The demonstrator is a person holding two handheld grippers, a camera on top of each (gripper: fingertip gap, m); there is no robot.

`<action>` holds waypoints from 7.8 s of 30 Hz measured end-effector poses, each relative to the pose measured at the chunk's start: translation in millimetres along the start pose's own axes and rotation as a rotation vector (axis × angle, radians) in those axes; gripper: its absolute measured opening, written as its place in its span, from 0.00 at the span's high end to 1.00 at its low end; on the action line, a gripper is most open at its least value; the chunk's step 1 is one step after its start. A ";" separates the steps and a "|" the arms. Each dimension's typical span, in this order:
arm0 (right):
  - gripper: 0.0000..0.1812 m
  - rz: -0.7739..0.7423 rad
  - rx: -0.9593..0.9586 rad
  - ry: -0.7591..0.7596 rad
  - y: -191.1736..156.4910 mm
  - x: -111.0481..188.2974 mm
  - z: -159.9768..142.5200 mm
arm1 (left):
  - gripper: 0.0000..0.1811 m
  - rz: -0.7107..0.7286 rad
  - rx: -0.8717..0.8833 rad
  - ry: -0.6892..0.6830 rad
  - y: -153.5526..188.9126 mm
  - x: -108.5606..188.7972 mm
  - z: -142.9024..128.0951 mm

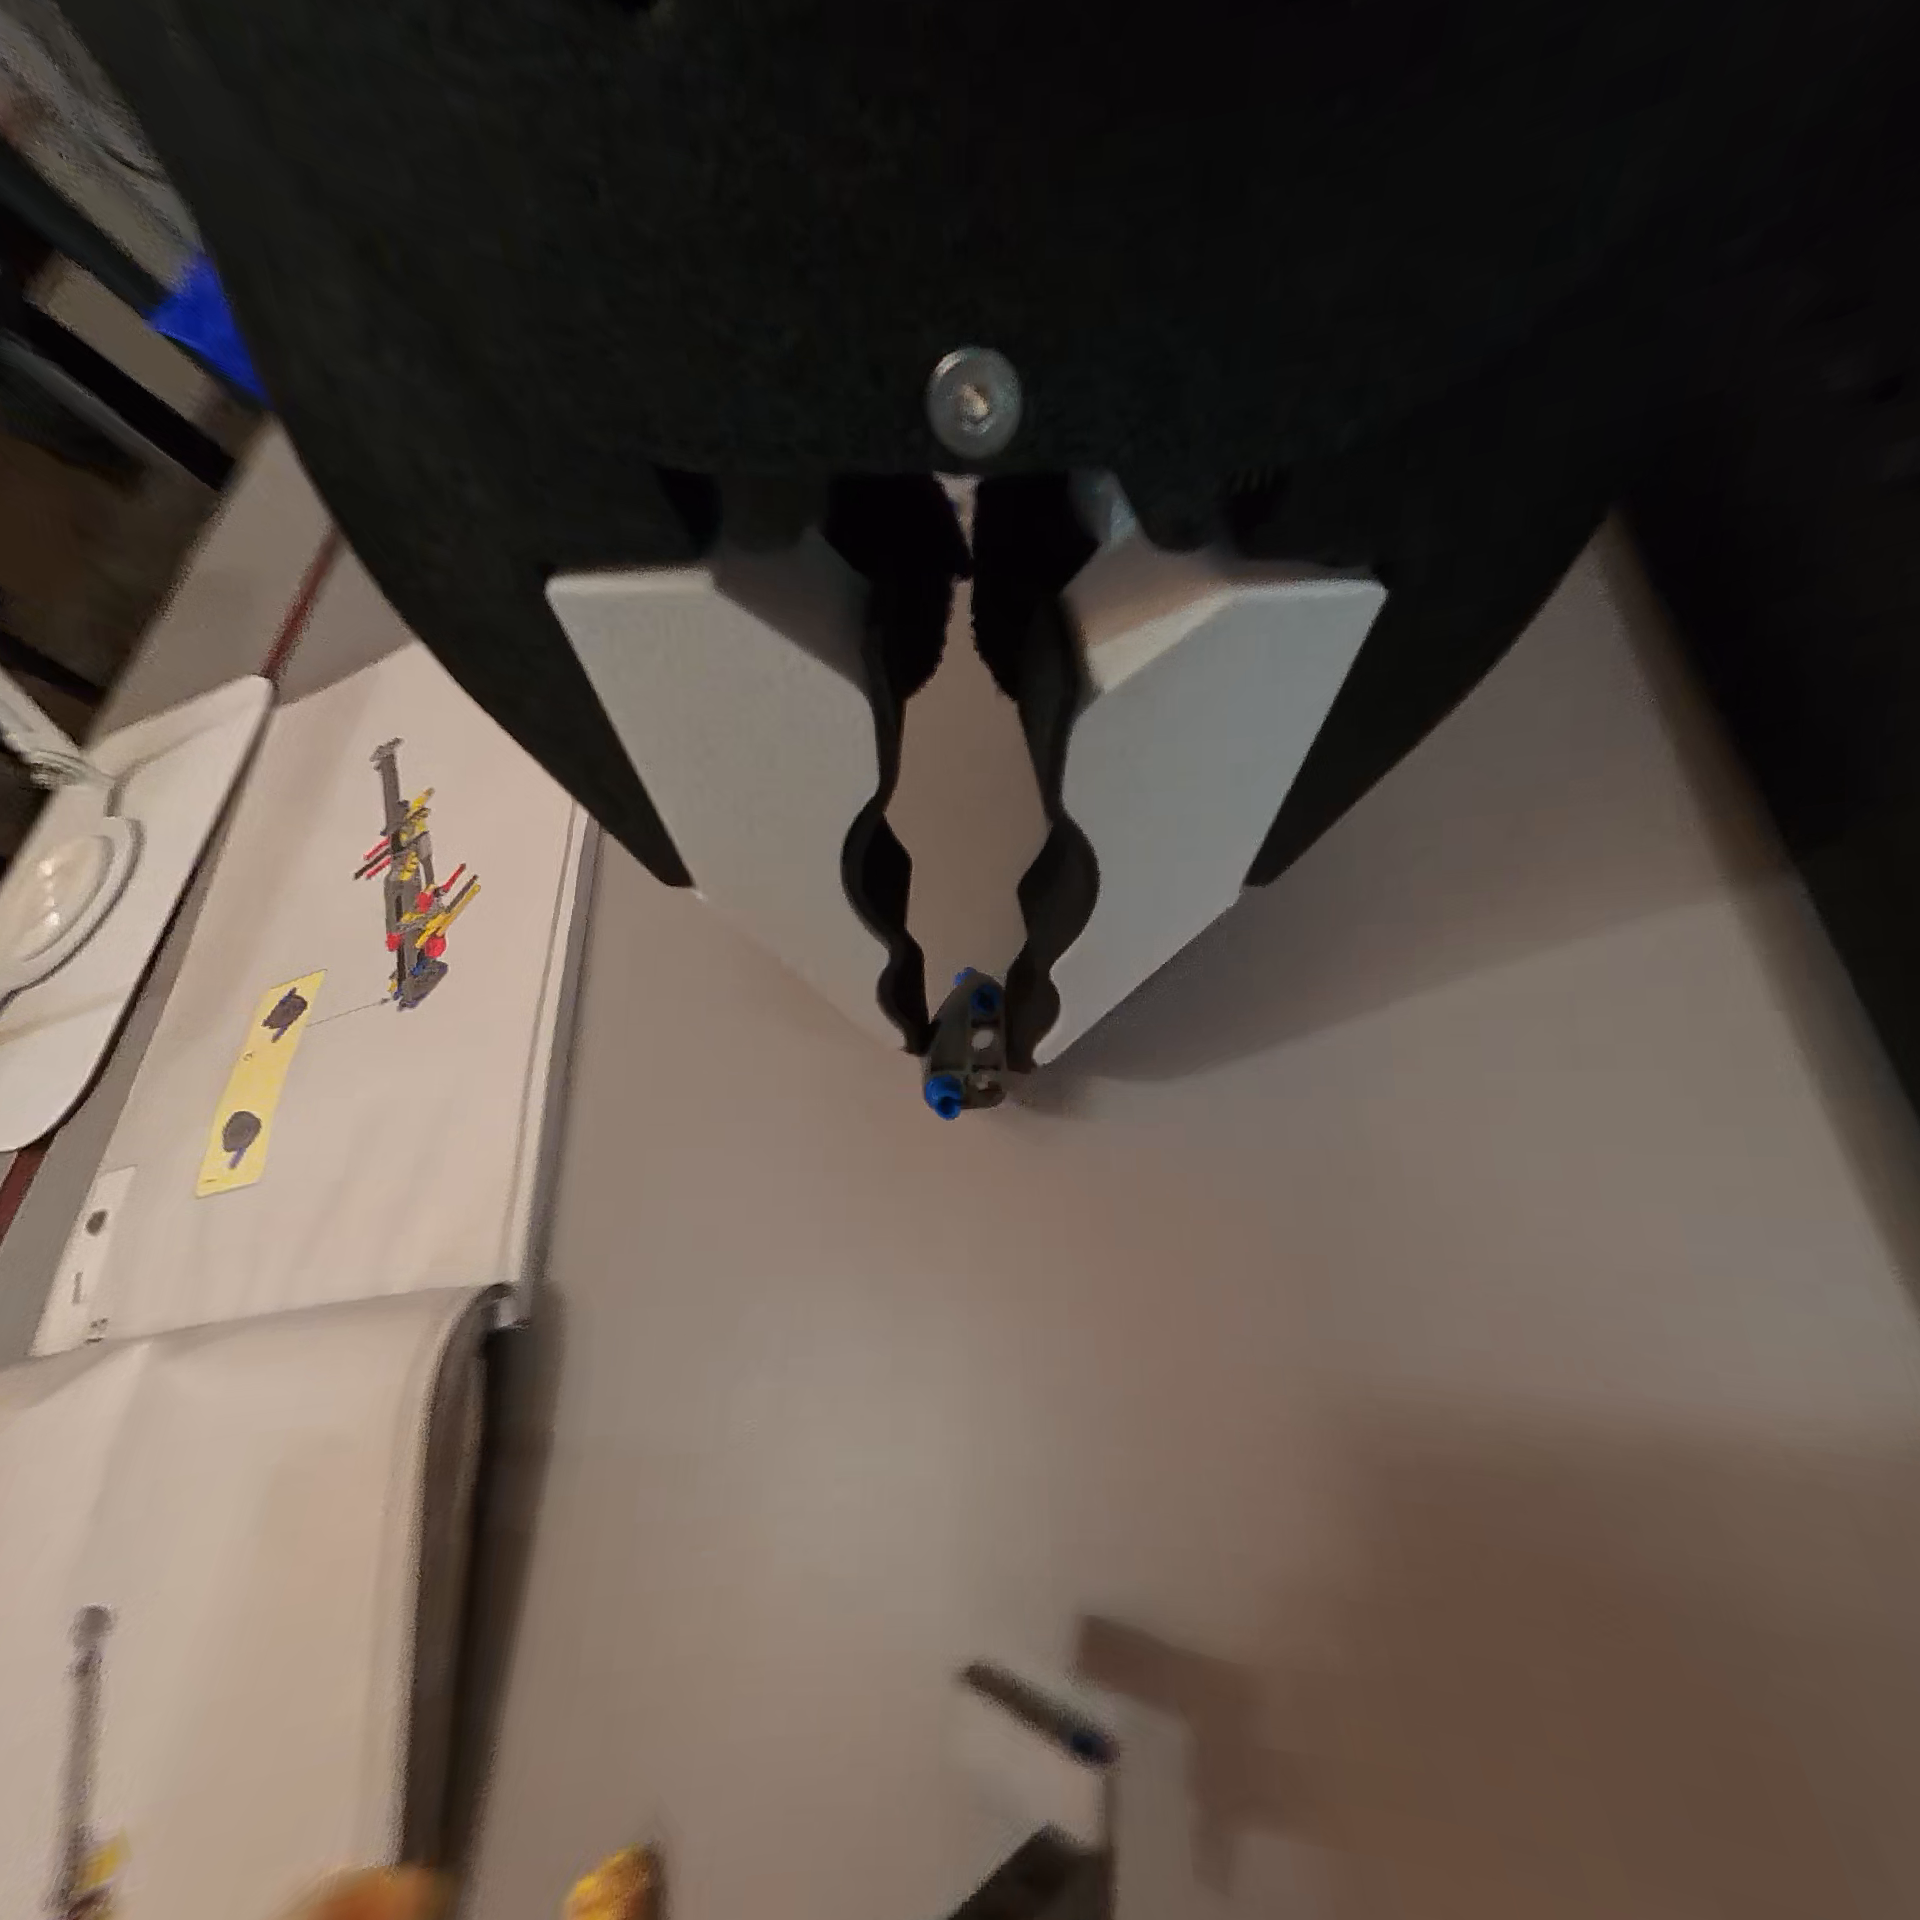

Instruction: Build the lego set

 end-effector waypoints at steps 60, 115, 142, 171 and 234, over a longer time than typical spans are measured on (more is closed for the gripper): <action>0.94 -0.028 -0.657 1.215 70.8 93.1 4.5 | 0.97 0.012 -0.005 -0.100 -5.7 -17.4 -15.8; 0.98 -0.029 -0.643 1.284 69.9 97.8 -5.5 | 0.97 0.037 -0.053 -0.066 1.1 -37.0 -18.5; 0.98 0.109 -0.563 0.536 6.9 -33.3 -54.1 | 0.97 0.285 -0.114 0.013 -15.2 -8.6 -1.7; 0.97 0.299 -0.627 0.497 2.5 -22.1 -34.1 | 0.97 0.268 -0.093 0.019 -11.5 -10.0 0.9; 0.97 0.310 0.579 0.093 36.2 -19.0 27.9 | 0.87 0.743 -0.336 -0.642 58.9 13.5 -139.2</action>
Point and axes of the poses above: each gripper's, where its closed fingertips meet, x back along the fingers, z out of its top, y = z × x across the jaws, the point moved 9 cm from there along x, back along the fingers, and after that the axes turned 7 degrees about x, right-handed, at the moved point
